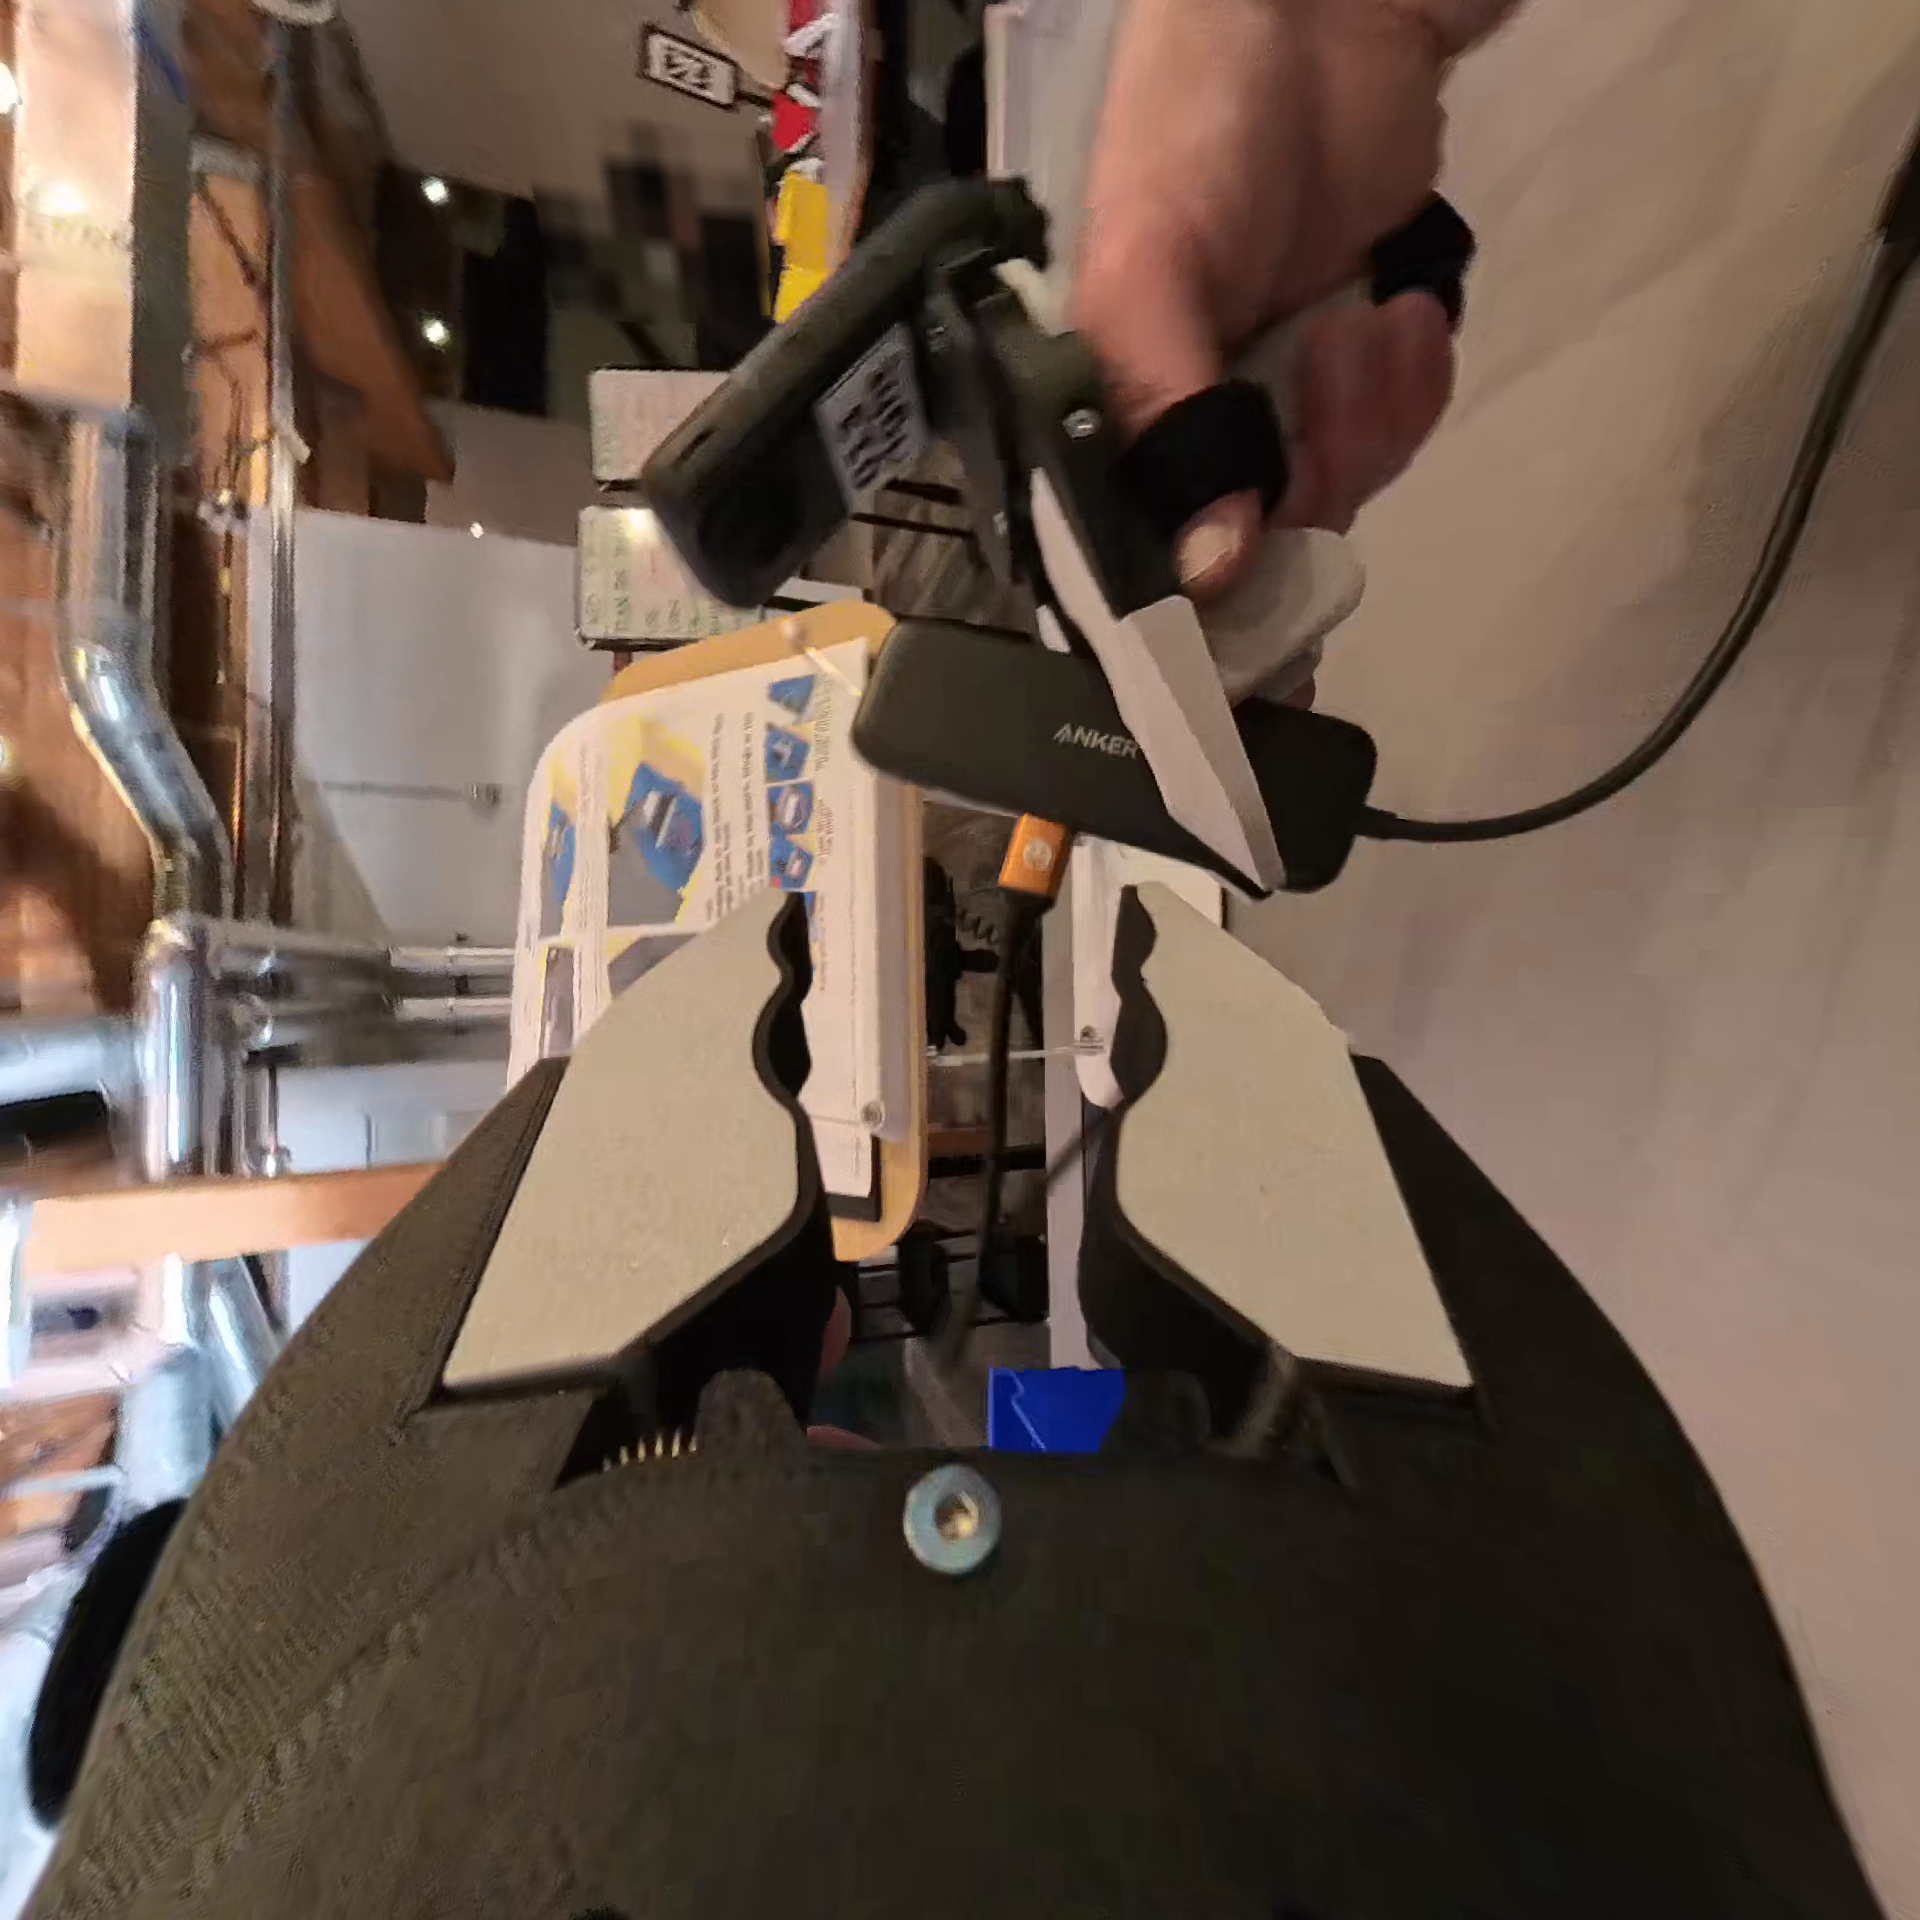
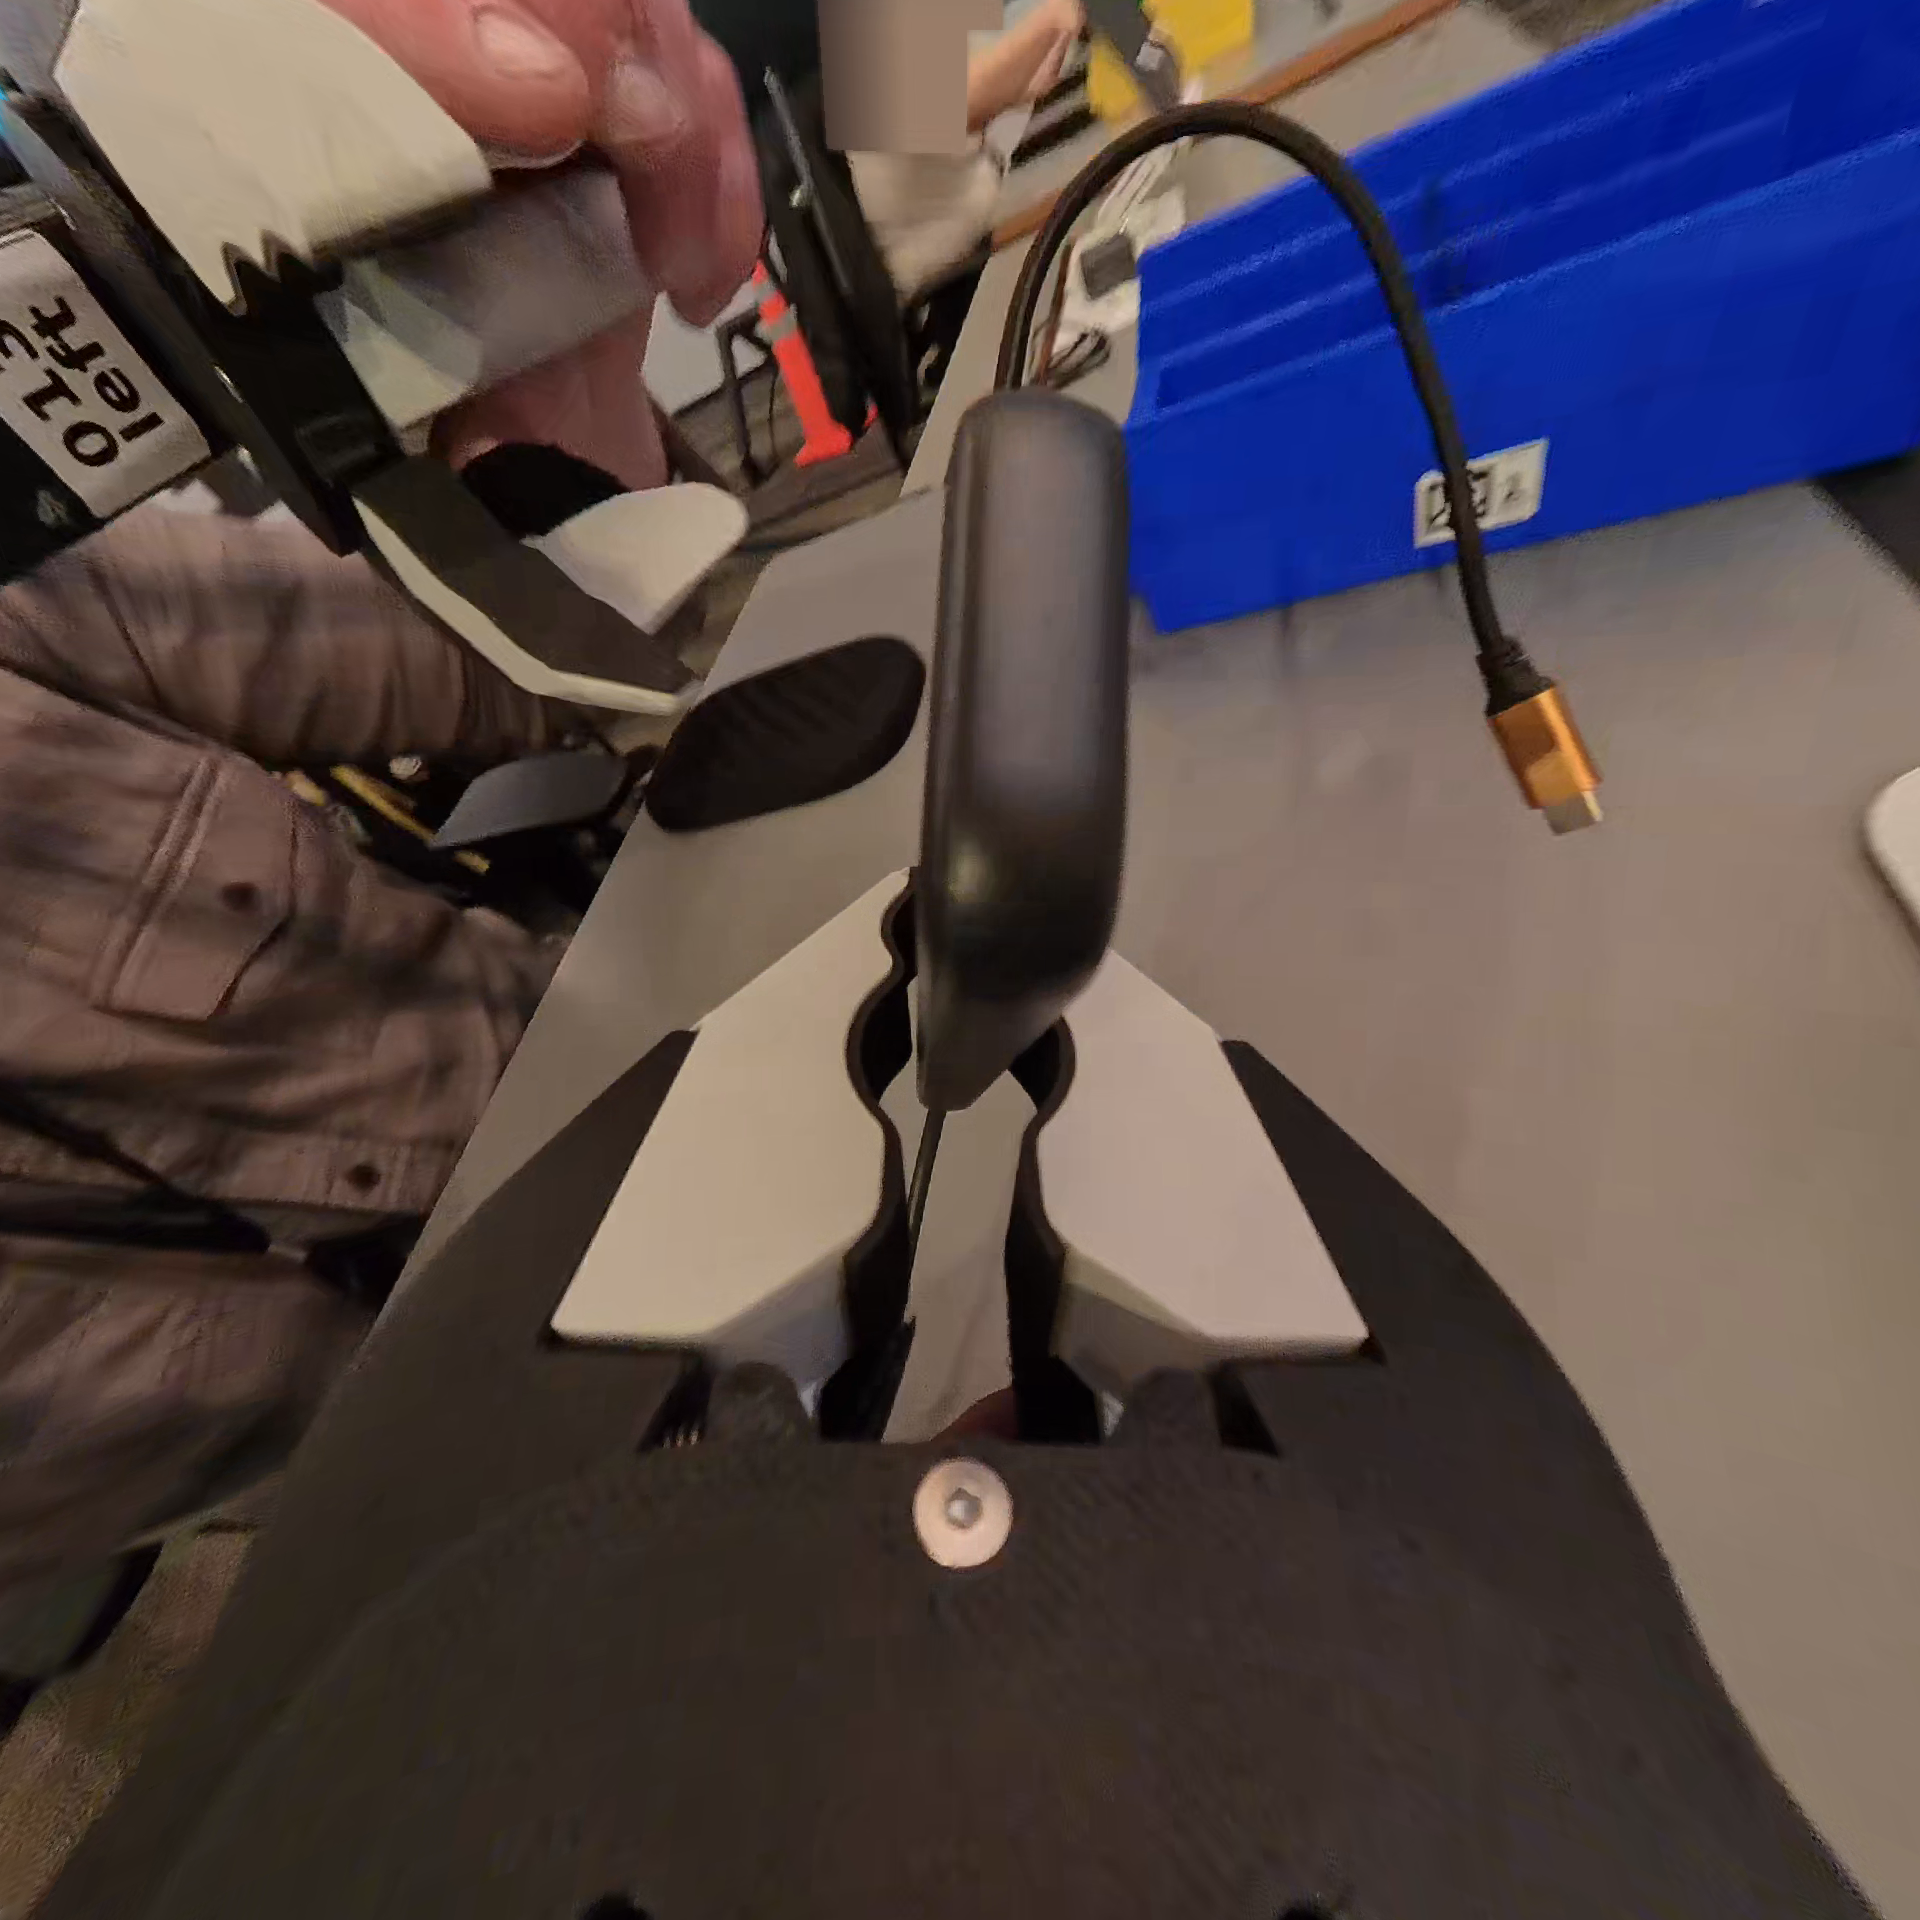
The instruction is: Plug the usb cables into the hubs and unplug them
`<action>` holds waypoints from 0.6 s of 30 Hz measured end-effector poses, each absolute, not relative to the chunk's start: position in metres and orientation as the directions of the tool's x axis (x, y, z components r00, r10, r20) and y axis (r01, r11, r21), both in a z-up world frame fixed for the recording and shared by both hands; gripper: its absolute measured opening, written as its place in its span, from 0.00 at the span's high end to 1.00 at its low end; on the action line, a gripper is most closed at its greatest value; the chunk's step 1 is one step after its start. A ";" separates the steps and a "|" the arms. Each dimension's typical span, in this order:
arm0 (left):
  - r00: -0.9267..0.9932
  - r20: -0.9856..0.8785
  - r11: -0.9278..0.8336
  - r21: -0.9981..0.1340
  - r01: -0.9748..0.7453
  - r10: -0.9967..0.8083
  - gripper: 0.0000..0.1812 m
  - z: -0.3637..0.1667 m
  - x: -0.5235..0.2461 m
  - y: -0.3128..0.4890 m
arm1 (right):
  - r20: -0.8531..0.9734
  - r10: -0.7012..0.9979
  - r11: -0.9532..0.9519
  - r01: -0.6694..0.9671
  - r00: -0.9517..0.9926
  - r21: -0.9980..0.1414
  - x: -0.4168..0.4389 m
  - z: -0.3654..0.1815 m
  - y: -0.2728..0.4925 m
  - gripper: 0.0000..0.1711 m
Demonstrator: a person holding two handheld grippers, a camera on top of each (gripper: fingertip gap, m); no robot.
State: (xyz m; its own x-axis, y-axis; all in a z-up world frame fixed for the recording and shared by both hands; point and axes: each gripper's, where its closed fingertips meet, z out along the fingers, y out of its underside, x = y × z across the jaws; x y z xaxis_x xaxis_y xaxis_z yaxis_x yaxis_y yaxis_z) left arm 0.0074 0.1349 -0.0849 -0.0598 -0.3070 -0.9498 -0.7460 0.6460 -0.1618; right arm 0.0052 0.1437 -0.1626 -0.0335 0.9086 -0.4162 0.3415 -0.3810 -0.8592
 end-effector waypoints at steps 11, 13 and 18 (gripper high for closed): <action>-0.221 -0.832 0.699 -0.251 -0.669 -0.510 0.76 -0.137 0.014 0.142 | -0.462 0.852 -0.353 0.383 -0.246 -0.854 -0.007 -0.178 0.109 0.94; -0.195 -0.832 0.721 -0.304 -0.623 -0.520 0.78 -0.136 0.015 0.138 | -0.458 0.826 -0.341 0.357 -0.328 -0.870 -0.003 -0.171 0.099 0.95; -0.147 -0.831 0.779 -0.421 -0.465 -0.537 0.84 -0.130 0.024 0.114 | -0.428 0.751 -0.274 0.353 -0.503 -0.895 0.006 -0.166 0.066 0.95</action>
